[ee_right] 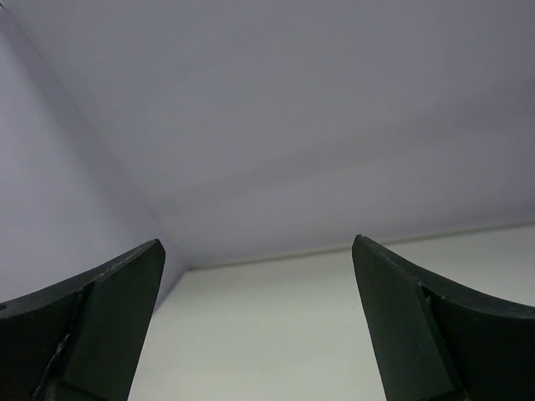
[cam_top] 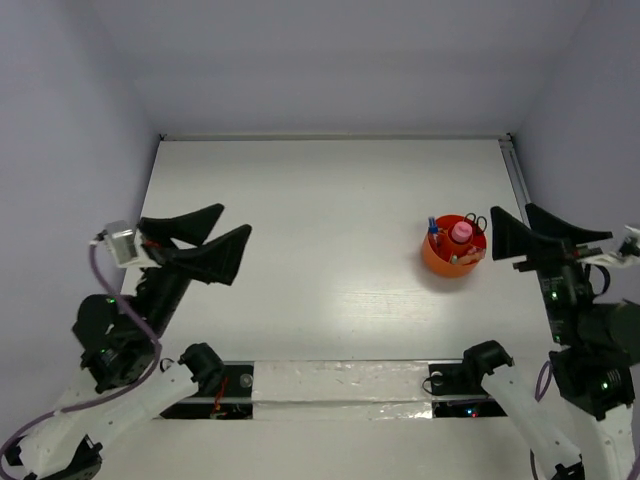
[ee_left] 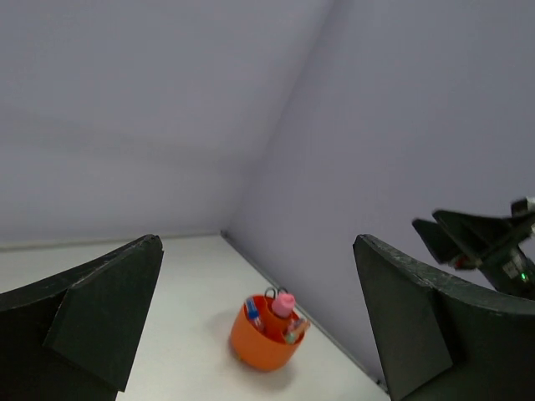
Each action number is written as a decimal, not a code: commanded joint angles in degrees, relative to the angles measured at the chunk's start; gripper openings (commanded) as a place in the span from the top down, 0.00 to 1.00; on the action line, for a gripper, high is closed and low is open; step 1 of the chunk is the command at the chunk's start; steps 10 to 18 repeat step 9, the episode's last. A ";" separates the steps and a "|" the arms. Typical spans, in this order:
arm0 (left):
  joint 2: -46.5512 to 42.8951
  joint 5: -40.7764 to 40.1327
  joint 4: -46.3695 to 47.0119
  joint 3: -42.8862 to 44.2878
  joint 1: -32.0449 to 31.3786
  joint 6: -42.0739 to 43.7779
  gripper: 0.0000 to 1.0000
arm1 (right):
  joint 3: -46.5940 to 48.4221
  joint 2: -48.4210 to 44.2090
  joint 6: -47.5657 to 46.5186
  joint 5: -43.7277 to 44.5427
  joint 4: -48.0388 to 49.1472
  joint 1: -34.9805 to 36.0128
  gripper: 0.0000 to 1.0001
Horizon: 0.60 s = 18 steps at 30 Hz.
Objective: Sort the stationery into containers
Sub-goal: Reset both arms
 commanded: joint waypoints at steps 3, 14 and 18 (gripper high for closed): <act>-1.65 -5.61 -5.98 4.94 -0.28 5.98 0.01 | 0.18 -4.82 -3.14 3.80 3.54 -0.48 0.00; 0.97 -5.44 -4.84 3.18 -0.28 5.29 0.01 | -0.17 -2.89 -4.37 5.83 1.17 -0.48 0.00; 0.97 -5.44 -4.84 3.18 -0.28 5.29 0.01 | -0.17 -2.89 -4.37 5.83 1.17 -0.48 0.00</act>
